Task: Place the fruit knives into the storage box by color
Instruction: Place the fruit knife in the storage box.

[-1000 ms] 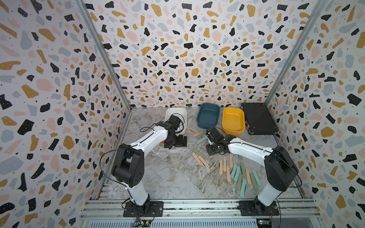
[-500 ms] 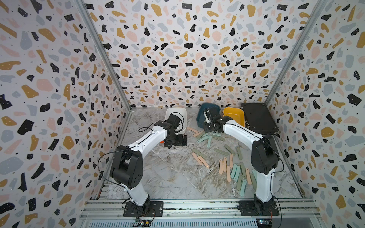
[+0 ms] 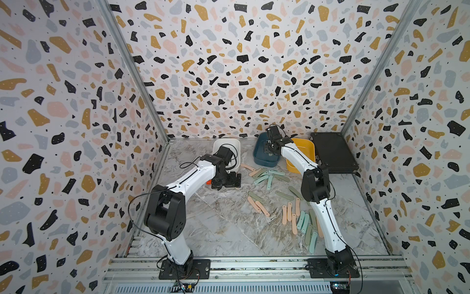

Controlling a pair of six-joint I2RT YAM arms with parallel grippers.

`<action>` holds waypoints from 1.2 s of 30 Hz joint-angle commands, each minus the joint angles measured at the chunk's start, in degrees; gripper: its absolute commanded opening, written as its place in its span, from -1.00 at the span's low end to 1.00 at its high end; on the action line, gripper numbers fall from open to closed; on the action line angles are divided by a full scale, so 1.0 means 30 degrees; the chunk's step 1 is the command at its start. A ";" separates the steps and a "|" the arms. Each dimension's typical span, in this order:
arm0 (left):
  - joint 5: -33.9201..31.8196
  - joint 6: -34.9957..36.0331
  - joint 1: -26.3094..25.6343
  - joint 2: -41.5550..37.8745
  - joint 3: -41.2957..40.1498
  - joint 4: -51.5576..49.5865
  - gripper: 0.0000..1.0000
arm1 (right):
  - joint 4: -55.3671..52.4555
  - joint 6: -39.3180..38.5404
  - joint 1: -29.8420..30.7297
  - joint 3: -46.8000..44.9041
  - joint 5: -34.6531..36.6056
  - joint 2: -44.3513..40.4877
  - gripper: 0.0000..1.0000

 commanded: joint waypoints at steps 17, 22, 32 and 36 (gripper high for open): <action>0.0164 0.0342 0.0062 0.0006 -0.0677 0.0129 0.98 | 0.3216 0.1674 -0.0169 0.1050 0.1306 0.2372 -0.56; 0.0087 0.0331 0.0065 -0.0113 -0.0907 0.0263 0.98 | 0.2931 0.1572 -0.0218 0.1365 0.0958 0.2386 -0.29; -0.0103 0.0055 0.0042 -0.1505 -0.0755 -0.0070 0.98 | 0.2745 0.0906 -0.0157 -0.2978 -0.0972 -0.4421 -0.04; 0.0418 -0.0366 0.0042 -0.2379 -0.1732 -0.0126 0.98 | 0.2837 0.1025 0.0211 -0.8231 -0.1422 -0.7979 -0.03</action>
